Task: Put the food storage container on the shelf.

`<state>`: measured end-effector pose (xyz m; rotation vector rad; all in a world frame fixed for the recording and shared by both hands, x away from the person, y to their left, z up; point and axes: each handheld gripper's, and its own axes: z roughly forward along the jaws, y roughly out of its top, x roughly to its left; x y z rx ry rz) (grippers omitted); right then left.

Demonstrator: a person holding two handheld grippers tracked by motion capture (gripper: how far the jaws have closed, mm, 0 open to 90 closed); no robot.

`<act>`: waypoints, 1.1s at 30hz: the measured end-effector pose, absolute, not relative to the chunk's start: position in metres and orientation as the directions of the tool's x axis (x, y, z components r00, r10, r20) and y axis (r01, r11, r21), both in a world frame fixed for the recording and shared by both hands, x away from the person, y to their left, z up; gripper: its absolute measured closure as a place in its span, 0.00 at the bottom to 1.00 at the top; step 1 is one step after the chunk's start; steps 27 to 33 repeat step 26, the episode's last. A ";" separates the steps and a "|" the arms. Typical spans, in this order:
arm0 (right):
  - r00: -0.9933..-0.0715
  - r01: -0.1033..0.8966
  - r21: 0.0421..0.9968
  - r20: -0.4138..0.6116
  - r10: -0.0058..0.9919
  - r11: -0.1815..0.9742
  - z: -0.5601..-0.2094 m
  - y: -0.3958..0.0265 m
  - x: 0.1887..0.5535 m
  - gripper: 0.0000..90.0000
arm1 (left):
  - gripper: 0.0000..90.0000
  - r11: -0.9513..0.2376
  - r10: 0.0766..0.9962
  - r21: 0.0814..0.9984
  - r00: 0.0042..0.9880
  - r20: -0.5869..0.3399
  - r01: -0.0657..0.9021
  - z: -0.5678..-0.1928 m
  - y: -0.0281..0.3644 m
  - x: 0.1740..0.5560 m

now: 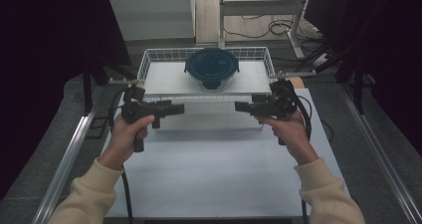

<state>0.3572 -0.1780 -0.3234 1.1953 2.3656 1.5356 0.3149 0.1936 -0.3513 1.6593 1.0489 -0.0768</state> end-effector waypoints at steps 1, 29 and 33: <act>-0.701 0.553 0.809 0.322 0.637 0.200 -0.329 -0.179 0.350 0.19 | 0.19 0.001 0.595 0.755 0.607 -0.527 0.655 -0.358 0.194 0.309; -0.663 0.562 0.798 0.278 0.695 0.217 -0.433 -0.220 0.297 0.19 | 0.21 -0.099 0.720 0.724 0.552 -0.422 0.683 -0.464 0.197 0.262; -0.663 0.562 0.798 0.278 0.695 0.217 -0.433 -0.220 0.297 0.19 | 0.21 -0.099 0.720 0.724 0.552 -0.422 0.683 -0.464 0.197 0.262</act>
